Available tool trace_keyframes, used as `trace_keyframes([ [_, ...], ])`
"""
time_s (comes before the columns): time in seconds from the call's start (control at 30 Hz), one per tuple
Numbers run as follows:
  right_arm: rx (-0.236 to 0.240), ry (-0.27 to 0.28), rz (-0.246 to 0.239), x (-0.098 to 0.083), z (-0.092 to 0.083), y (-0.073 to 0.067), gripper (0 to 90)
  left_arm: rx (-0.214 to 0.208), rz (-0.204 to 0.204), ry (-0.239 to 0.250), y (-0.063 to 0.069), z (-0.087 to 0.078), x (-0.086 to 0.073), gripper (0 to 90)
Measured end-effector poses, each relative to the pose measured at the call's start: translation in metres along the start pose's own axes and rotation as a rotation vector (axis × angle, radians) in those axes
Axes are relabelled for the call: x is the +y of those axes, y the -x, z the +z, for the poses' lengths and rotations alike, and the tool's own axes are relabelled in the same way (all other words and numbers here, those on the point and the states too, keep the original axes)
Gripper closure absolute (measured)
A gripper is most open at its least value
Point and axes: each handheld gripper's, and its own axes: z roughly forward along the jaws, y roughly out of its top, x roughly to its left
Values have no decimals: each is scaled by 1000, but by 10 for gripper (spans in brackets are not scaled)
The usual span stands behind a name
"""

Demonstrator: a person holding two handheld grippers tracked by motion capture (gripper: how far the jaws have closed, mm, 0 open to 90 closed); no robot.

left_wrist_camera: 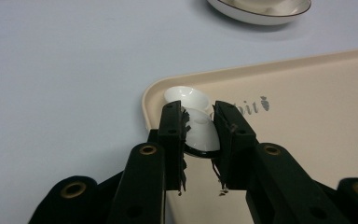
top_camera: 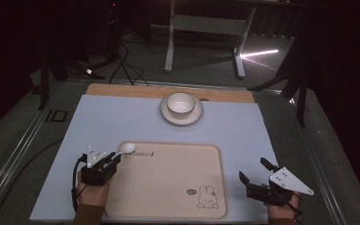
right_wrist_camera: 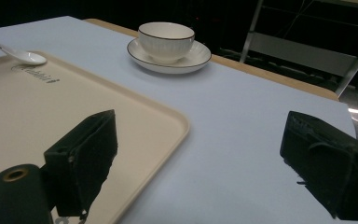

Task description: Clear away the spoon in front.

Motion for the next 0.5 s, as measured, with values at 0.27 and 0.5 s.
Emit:
trace_keyframes([
  [0.27,2,1,-1,0,0,0,108,13,-5,-11,3,0,-4,740],
  [0.5,1,1,1,0,0,0,107,21,-2,-20,6,-1,-7,739],
])
